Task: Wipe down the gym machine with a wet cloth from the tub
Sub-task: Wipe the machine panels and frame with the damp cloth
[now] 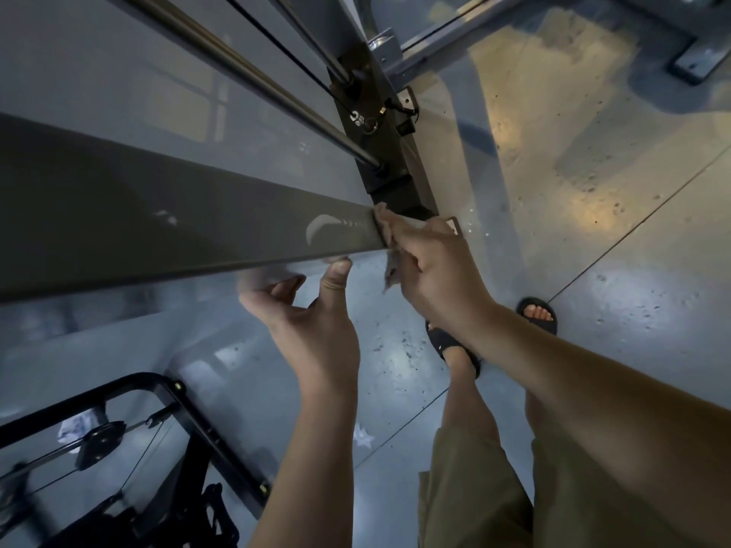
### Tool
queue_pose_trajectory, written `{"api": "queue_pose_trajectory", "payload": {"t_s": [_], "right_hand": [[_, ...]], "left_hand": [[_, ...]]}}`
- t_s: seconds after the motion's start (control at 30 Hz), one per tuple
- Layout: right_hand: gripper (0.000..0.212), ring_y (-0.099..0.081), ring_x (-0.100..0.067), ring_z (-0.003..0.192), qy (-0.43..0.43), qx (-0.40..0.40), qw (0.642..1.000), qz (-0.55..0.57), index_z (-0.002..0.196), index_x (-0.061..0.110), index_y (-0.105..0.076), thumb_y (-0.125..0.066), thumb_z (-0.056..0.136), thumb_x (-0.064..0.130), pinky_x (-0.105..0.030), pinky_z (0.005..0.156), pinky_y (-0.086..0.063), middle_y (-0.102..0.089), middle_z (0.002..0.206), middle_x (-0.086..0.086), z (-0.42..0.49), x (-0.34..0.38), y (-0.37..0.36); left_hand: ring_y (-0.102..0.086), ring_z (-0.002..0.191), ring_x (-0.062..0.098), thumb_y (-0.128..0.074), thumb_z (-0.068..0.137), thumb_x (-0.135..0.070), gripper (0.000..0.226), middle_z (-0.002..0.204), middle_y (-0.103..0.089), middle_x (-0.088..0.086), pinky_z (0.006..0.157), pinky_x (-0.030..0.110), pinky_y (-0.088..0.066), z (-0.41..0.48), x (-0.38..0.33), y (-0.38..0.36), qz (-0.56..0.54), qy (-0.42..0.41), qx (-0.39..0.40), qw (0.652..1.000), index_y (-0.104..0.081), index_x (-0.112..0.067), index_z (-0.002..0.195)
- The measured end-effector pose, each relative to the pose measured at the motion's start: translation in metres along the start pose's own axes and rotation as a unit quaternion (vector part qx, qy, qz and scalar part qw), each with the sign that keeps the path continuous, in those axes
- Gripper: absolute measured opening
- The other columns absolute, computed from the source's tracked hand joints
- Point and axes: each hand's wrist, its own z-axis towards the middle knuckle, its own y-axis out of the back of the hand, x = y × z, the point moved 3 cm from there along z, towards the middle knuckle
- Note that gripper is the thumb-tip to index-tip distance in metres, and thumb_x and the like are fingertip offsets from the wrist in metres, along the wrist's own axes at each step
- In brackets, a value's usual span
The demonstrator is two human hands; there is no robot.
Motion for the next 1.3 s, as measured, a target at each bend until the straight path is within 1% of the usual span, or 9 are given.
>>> {"api": "queue_pose_trajectory", "payload": {"t_s": [0.07,0.2,0.3,0.47,0.63,0.73,0.93,1.13,1.3], "right_hand": [[0.045,-0.063,-0.034,0.087,-0.065,0.055,0.996,0.011,0.143,0.008,-0.058,-0.048,0.100,0.003,-0.037,0.081,-0.057,-0.074,0.104,-0.008,0.016,-0.021,-0.010],[0.049,-0.049,-0.016,0.077,-0.046,0.021,0.997,0.056,0.137,0.028,-0.065,-0.044,0.096,0.012,-0.006,0.069,-0.041,-0.056,0.087,-0.006,0.035,0.001,-0.002],[0.051,-0.053,-0.018,0.080,-0.020,-0.001,0.996,0.085,0.136,0.034,-0.063,-0.048,0.098,0.004,-0.015,0.069,-0.045,-0.054,0.083,0.012,0.024,0.006,0.002],[0.043,-0.069,-0.013,0.104,-0.139,0.050,0.982,0.117,0.138,0.016,-0.065,-0.048,0.102,0.001,0.000,0.083,-0.043,-0.073,0.121,0.001,0.028,-0.018,-0.009],[0.042,-0.065,-0.003,0.073,-0.142,0.055,0.960,0.235,0.131,0.028,-0.068,-0.048,0.104,0.003,-0.016,0.066,-0.050,-0.075,0.097,0.008,0.016,0.021,0.015],[0.034,-0.056,-0.023,0.053,-0.166,0.115,0.941,0.273,0.094,0.018,-0.076,-0.047,0.105,0.004,-0.029,0.054,-0.045,-0.064,0.070,-0.017,0.012,0.027,0.038],[0.026,-0.067,-0.026,0.085,-0.251,0.166,0.898,0.322,0.094,0.020,-0.079,-0.055,0.094,0.012,-0.051,0.089,-0.054,-0.073,0.091,-0.018,-0.013,0.033,0.081],[0.026,-0.073,-0.033,0.102,-0.249,0.182,0.905,0.295,0.107,0.018,-0.078,-0.055,0.102,0.006,-0.050,0.100,-0.056,-0.077,0.102,-0.013,-0.030,0.048,0.121],[0.015,-0.073,-0.020,0.085,-0.244,0.187,0.910,0.277,0.104,0.015,-0.075,-0.063,0.099,0.008,-0.035,0.080,-0.060,-0.076,0.091,-0.006,-0.039,0.055,0.140]], "left_hand": [[-0.059,0.112,0.014,-0.085,0.081,-0.029,0.074,0.125,-0.056,0.014,0.092,0.020,-0.048,0.000,0.001,0.000,-0.004,0.003,0.002,1.000,-0.037,-0.009,0.134],[-0.059,0.112,0.015,-0.085,0.078,-0.035,0.079,0.125,-0.056,0.014,0.089,0.014,-0.047,0.001,0.001,-0.001,-0.018,0.002,0.010,1.000,-0.037,-0.008,0.133],[-0.059,0.112,0.015,-0.081,0.071,-0.049,0.086,0.125,-0.057,0.013,0.090,0.013,-0.046,0.000,0.001,-0.002,-0.018,0.002,0.016,1.000,-0.036,-0.007,0.132],[-0.058,0.114,0.015,-0.085,0.078,-0.036,0.072,0.125,-0.057,0.011,0.098,0.030,-0.047,-0.001,-0.003,0.002,0.003,0.009,0.032,0.999,-0.041,-0.020,0.132],[-0.057,0.110,0.012,-0.085,0.081,-0.030,0.070,0.121,-0.055,0.007,0.096,0.029,-0.049,-0.002,-0.018,0.008,0.023,0.028,0.051,0.998,-0.040,-0.021,0.134],[-0.061,0.104,0.011,-0.082,0.084,-0.034,0.070,0.118,-0.053,-0.001,0.086,0.034,-0.056,-0.008,-0.029,0.013,0.029,0.081,0.084,0.993,-0.037,-0.021,0.136],[-0.068,0.092,0.006,-0.058,0.097,-0.024,0.023,0.105,-0.071,-0.009,0.093,0.038,-0.057,-0.056,-0.060,0.019,0.074,0.163,0.287,0.941,-0.070,-0.028,0.117],[-0.070,0.106,0.028,-0.064,0.094,-0.022,0.018,0.104,-0.077,0.009,0.103,0.043,-0.053,-0.090,-0.082,0.020,-0.093,0.169,0.326,0.925,-0.076,-0.014,0.106],[-0.070,0.099,0.029,-0.072,0.096,-0.023,0.019,0.099,-0.074,0.012,0.095,0.040,-0.058,-0.099,-0.093,0.037,-0.068,0.130,0.301,0.942,-0.069,-0.020,0.114]]}}
